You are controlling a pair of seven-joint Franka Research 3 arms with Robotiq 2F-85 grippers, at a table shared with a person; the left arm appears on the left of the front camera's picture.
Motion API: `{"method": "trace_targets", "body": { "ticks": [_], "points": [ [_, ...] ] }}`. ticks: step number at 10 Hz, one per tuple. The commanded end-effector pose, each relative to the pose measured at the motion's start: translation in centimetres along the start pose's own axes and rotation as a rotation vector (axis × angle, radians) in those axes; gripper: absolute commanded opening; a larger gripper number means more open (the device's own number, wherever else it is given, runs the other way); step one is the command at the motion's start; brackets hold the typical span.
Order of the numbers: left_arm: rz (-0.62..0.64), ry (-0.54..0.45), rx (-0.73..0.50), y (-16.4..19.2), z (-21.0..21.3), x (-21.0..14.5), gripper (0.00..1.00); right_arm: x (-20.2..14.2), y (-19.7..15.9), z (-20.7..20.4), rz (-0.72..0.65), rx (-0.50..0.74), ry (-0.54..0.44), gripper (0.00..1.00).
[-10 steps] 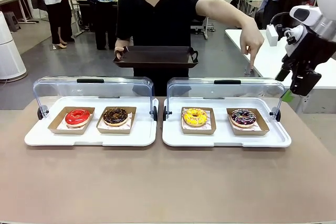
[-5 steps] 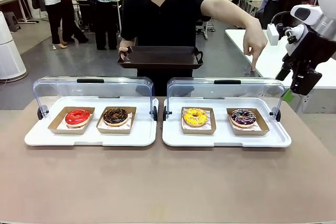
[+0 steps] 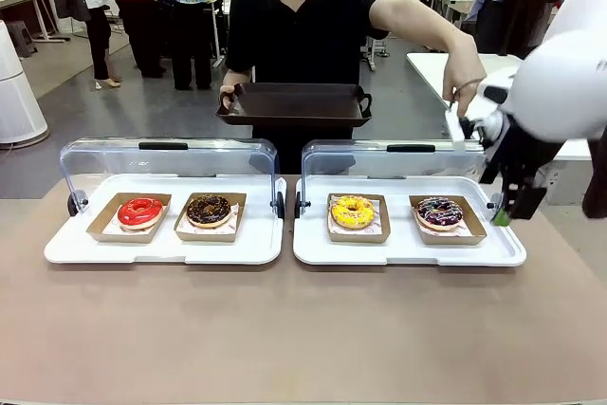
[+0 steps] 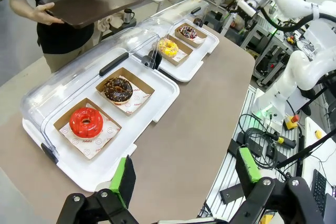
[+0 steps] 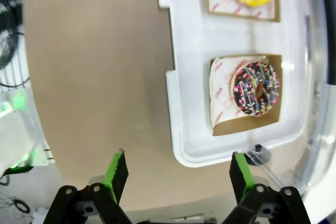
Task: Provide the desired donut to the person.
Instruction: Pick up and lift the Paper togo box containing the Donut pointed at by the person.
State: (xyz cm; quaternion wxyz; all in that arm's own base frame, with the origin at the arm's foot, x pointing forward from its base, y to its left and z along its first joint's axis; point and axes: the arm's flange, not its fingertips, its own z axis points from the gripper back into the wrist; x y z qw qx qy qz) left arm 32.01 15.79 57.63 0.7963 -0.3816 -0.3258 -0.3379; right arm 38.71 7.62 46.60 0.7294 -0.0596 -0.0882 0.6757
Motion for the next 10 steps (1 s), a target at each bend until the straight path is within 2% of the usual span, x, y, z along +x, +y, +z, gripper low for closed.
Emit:
{"method": "trace_targets", "body": {
  "ticks": [1, 2, 3, 6, 7, 8, 9, 10],
  "points": [
    [-0.02, -0.008, -0.003, 0.1, 0.1, -0.2, 1.0, 0.1, -1.2, -3.4, -0.024, 0.026, 0.052, 1.0],
    [-0.02, -0.008, -0.003, 0.1, 0.1, -0.2, 1.0, -0.1, -2.0, -4.7, -0.011, 0.043, 0.049, 1.0],
    [-0.02, -0.008, -0.003, 0.1, 0.1, -0.2, 1.0, -0.5, -3.2, -6.0, -0.006, 0.087, -0.004, 1.0],
    [-0.02, -0.008, -0.003, 0.1, 0.1, -0.2, 1.0, -1.7, -5.5, -7.8, -0.03, 0.183, -0.076, 1.0],
    [-0.02, -0.008, -0.003, 0.1, 0.1, -0.2, 1.0, -1.7, -5.4, -7.5, -0.034, 0.185, -0.075, 1.0],
    [-0.02, -0.008, -0.003, 0.1, 0.1, -0.2, 1.0, -1.4, -5.0, -6.2, -0.09, 0.171, -0.028, 1.0],
    [-0.02, -0.008, -0.003, 0.1, 0.1, -0.2, 1.0, -1.8, -5.0, -8.1, -0.036, 0.161, -0.049, 1.0],
    [-0.02, -0.008, -0.003, 0.1, 0.1, -0.2, 1.0, -1.8, -5.0, -8.1, -0.036, 0.161, -0.049, 1.0]
  ]
}}
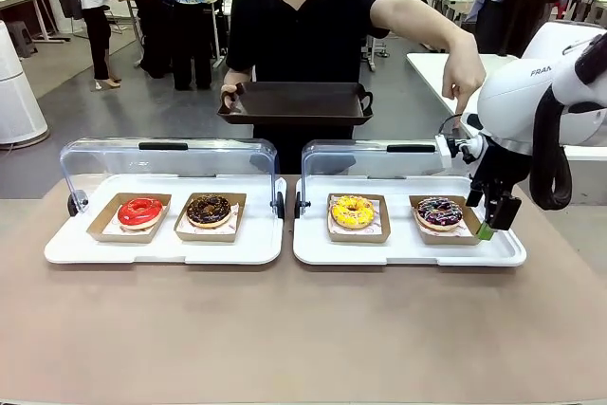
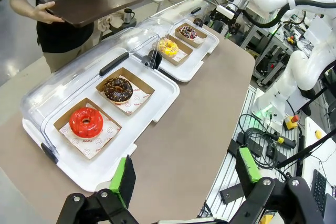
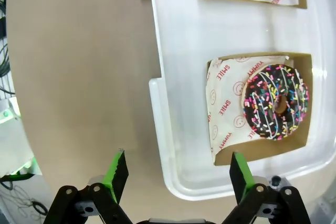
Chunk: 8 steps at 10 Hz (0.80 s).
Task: Provide the desired donut to the person.
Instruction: Pick up and lift the Paper togo box containing the Donut pointed at by the person.
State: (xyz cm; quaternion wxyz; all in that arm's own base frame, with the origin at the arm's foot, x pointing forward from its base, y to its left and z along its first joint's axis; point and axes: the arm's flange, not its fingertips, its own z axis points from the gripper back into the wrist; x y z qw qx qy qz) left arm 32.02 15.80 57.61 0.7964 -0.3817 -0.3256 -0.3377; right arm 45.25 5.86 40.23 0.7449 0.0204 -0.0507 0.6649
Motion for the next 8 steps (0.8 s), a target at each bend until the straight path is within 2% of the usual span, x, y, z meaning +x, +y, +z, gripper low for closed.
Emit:
{"method": "trace_targets", "body": {
  "ticks": [1, 3, 8],
  "points": [
    [-0.021, -0.008, -0.003, 0.1, 0.1, -0.2, 1.0, -0.2, 0.1, -0.6, 0.011, -0.006, 0.001, 1.0],
    [-0.021, -0.008, -0.003, 0.1, 0.1, -0.2, 1.0, 0.0, 0.0, -0.2, 0.001, 0.003, 0.001, 1.0],
    [-0.021, -0.008, -0.003, 0.1, 0.1, -0.2, 1.0, -1.5, -2.4, -3.2, -0.008, -0.054, -0.023, 1.0]
  ]
}}
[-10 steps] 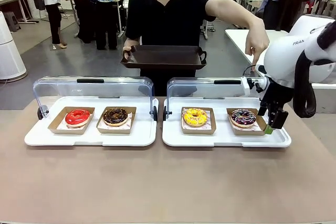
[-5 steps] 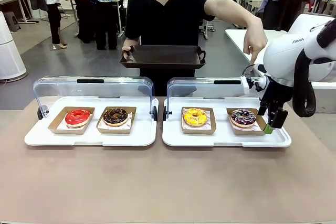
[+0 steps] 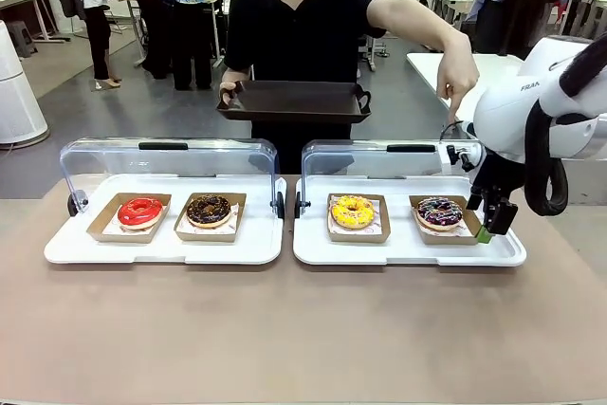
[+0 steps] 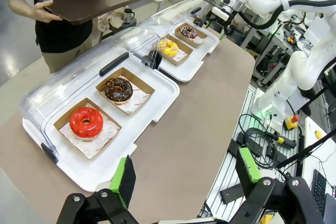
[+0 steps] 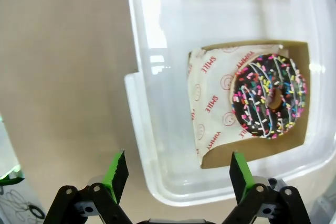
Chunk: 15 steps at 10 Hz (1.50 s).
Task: Provide the desired donut to the person.
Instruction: Pick up and lift the Paper togo box containing the Donut pointed at by the person.
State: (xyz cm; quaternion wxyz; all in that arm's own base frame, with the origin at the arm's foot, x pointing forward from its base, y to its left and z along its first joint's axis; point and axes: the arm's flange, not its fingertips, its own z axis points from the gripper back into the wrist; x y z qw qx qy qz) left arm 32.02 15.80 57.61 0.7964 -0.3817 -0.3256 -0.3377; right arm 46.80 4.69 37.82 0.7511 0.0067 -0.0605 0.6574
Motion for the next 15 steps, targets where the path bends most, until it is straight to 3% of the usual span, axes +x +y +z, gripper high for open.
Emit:
{"method": "trace_targets", "body": {
  "ticks": [1, 7, 15],
  "points": [
    [-0.021, -0.008, -0.003, 0.1, 0.1, -0.2, 1.0, -0.4, -1.3, -1.3, 0.02, -0.015, -0.037, 1.0],
    [-0.021, -0.008, -0.003, 0.1, 0.1, -0.2, 1.0, -1.2, -4.3, -4.4, 0.012, 0.013, -0.043, 1.0],
    [-0.021, -0.008, -0.003, 0.1, 0.1, -0.2, 1.0, -1.5, -4.3, -5.2, -0.003, 0.053, -0.007, 1.0]
  ]
}}
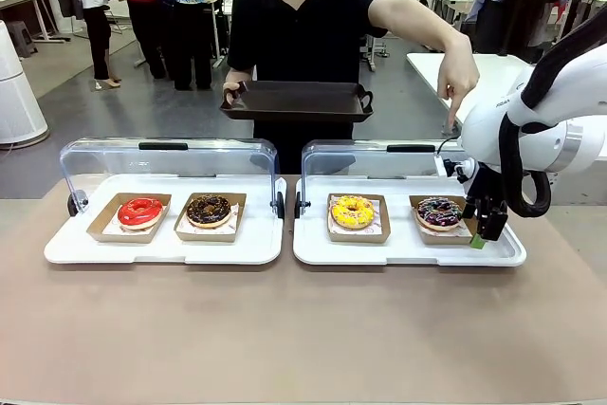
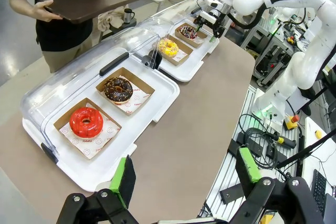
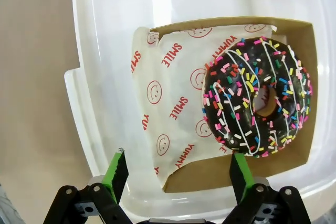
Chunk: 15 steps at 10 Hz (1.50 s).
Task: Provide the desired donut to the person.
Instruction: Pick up and lift the Paper togo box containing the Donut pointed at by the person.
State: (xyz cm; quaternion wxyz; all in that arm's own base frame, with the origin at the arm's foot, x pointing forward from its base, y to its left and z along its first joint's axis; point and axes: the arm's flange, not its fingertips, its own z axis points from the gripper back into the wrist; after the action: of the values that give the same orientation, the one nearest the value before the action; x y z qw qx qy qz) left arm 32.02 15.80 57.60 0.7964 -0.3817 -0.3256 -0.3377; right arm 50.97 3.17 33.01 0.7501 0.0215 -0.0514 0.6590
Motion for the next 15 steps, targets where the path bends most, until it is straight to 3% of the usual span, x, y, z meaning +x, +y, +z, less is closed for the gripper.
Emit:
{"method": "trace_targets", "body": {
  "ticks": [1, 7, 8, 9, 10, 12, 13, 15],
  "points": [
    [-0.021, -0.008, -0.004, 0.05, 0.09, -0.18, 1.0, -0.1, -0.12, -0.27, -0.01, 0.029, 0.019, 1.0],
    [-0.021, -0.008, -0.004, 0.05, 0.09, -0.18, 1.0, -0.02, 0.32, -0.29, -0.019, 0.031, 0.055, 0.97],
    [-0.021, -0.008, -0.004, 0.05, 0.09, -0.18, 1.0, 0.04, 0.27, -0.34, -0.013, 0.029, 0.049, 0.41],
    [-0.021, -0.008, -0.004, 0.05, 0.09, -0.18, 1.0, 0.02, 0.24, -0.38, -0.011, 0.031, 0.043, 0.38],
    [-0.021, -0.008, -0.004, 0.05, 0.09, -0.18, 1.0, -0.03, 0.25, -0.42, -0.013, 0.03, 0.039, 0.0],
    [-0.021, -0.008, -0.004, 0.05, 0.09, -0.18, 1.0, 0.0, 0.25, -0.53, -0.008, 0.037, 0.042, 0.0],
    [-0.021, -0.008, -0.004, 0.05, 0.09, -0.18, 1.0, 0.0, 0.21, -0.64, -0.007, 0.045, 0.045, 0.17],
    [-0.021, -0.008, -0.004, 0.05, 0.09, -0.18, 1.0, 0.0, 0.25, -0.62, -0.001, 0.049, 0.042, 0.0]
  ]
}}
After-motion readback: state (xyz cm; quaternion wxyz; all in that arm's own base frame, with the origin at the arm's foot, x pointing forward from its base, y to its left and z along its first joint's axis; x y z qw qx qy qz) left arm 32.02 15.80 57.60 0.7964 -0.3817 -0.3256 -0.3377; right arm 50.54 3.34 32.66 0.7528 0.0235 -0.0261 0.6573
